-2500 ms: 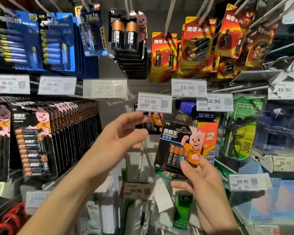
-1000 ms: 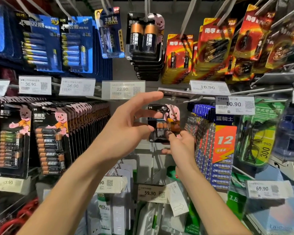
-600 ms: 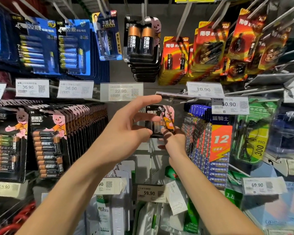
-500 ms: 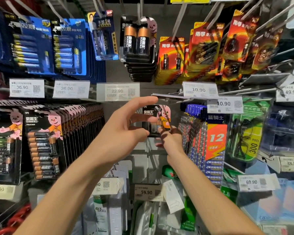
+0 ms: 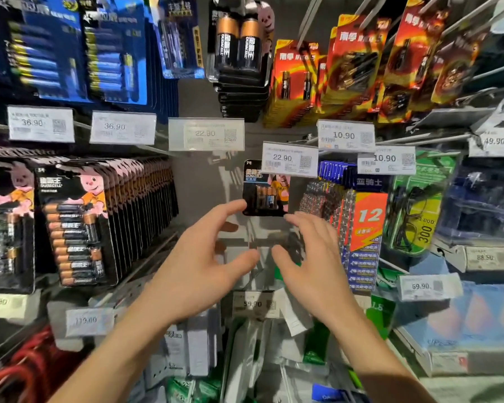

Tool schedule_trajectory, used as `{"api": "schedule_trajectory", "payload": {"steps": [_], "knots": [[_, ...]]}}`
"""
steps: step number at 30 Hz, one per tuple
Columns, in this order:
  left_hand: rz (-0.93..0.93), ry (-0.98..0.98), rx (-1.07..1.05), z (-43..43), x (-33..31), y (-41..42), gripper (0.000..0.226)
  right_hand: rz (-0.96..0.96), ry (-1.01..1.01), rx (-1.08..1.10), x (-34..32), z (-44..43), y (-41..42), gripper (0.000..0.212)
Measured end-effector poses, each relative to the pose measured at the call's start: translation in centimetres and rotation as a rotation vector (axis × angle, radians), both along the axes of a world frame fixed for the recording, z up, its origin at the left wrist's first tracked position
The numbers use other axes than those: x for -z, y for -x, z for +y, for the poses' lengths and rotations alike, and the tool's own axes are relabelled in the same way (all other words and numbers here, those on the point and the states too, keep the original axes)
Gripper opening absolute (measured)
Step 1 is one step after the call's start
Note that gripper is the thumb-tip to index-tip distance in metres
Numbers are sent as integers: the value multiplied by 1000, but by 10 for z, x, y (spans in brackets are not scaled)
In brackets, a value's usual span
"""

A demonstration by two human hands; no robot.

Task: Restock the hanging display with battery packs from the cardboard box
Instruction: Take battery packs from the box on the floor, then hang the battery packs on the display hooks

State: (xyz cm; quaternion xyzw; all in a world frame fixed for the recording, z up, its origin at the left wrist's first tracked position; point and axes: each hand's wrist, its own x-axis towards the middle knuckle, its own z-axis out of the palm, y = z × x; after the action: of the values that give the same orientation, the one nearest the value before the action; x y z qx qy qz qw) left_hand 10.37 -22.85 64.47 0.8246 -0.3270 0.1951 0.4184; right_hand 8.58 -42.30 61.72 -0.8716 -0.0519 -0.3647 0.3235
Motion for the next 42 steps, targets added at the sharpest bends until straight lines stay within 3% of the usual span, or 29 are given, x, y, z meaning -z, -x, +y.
{"api": "schedule_trajectory", "payload": {"steps": [5,11,16,22,32,35,42], "knots": [[-257,-405,-140,18,37,-9,105,119,271,32,22,-2,23,55],[-230,-613,-253,38,62,2,120,259,407,-4,45,5,40,67],[-143,-656,-345,61,81,43,122,282,354,-210,67,20,62,69],[-27,-698,-600,96,123,119,118,342,316,-541,119,53,79,69],[483,-644,-1057,116,247,330,116,621,372,-1023,247,108,164,70],[630,-586,-1136,117,271,388,118,691,394,-1094,273,118,203,70],[711,-543,-1219,115,302,470,115,777,464,-1114,308,114,269,70]]}}
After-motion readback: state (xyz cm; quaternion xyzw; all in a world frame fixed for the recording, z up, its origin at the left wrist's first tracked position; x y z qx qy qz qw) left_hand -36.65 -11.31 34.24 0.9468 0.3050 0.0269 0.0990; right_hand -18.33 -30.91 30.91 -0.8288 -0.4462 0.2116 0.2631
